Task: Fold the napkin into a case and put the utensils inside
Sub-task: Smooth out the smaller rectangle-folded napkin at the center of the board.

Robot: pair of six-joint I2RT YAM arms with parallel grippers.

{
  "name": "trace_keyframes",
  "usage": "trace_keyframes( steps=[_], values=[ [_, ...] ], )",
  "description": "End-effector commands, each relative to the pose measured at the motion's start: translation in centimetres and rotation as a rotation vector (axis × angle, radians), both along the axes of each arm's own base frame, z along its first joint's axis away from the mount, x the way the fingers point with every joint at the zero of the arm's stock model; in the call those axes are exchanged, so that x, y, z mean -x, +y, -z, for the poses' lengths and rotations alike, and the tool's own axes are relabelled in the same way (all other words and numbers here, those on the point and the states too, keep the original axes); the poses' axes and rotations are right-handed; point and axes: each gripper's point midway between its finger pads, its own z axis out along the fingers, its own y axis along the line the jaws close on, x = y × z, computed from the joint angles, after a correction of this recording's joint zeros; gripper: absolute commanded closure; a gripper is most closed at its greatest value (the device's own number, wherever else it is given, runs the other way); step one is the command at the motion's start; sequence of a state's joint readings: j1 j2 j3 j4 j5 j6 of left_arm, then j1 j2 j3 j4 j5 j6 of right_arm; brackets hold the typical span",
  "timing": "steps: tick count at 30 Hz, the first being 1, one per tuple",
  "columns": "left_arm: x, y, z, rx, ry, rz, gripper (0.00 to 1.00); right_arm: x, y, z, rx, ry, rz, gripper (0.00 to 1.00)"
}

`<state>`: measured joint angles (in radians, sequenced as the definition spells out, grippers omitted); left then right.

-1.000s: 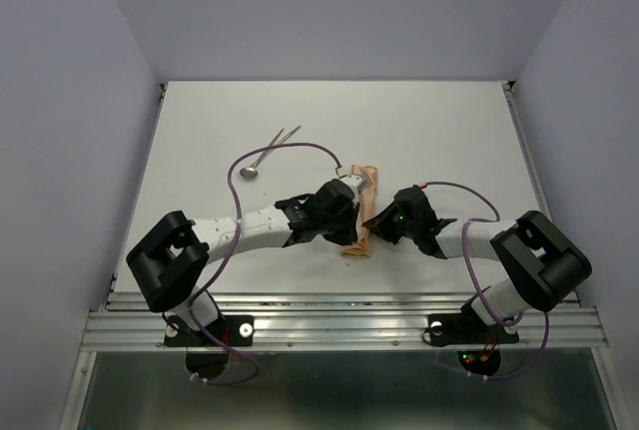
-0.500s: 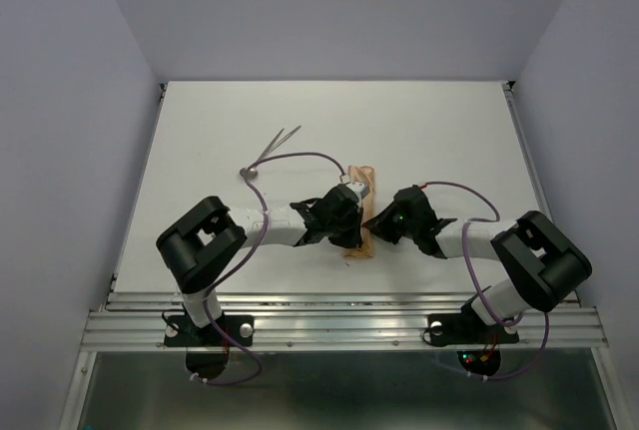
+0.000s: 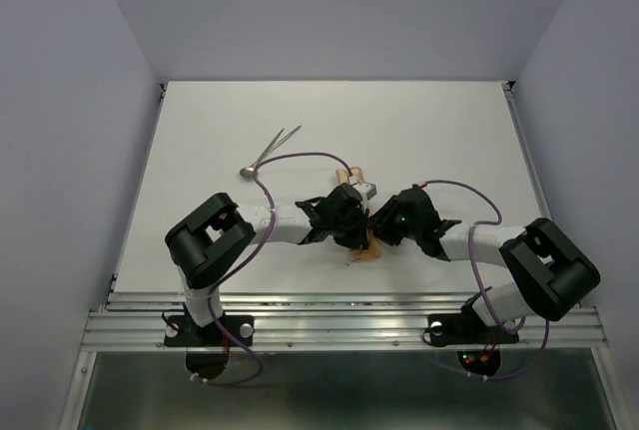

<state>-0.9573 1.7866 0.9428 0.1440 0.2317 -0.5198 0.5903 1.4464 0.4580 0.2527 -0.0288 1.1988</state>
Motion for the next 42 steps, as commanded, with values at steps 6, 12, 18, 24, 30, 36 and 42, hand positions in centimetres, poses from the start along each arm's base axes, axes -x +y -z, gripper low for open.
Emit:
trace_keyframes(
  steps=[6,12,18,24,30,36,42],
  values=[
    [-0.6,0.0,-0.2,-0.005,-0.028,0.004,1.00,4.9,-1.8,3.2,0.138,0.112,-0.179,0.57],
    [-1.0,-0.3,-0.8,0.009,-0.038,-0.006,1.00,5.6,-1.9,4.2,0.160,0.130,-0.219,0.67],
    [-1.0,-0.8,-2.8,0.051,-0.053,0.013,1.00,5.0,-1.9,4.0,0.167,0.117,-0.208,0.98],
    [-2.8,1.6,-5.6,0.016,-0.107,-0.048,0.88,4.6,-1.9,3.7,0.169,0.108,-0.194,0.99],
    [-7.8,5.0,-8.1,0.036,-0.155,-0.212,1.00,4.7,-1.9,3.5,0.163,0.107,-0.190,0.99],
    [-11.1,4.9,-7.8,-0.005,-0.139,-0.278,1.00,4.6,-1.9,3.3,0.156,0.102,-0.179,0.99],
    [-11.4,3.4,-6.2,-0.027,-0.100,-0.220,1.00,4.0,-1.5,2.9,0.151,0.089,-0.181,0.99]
  ],
)
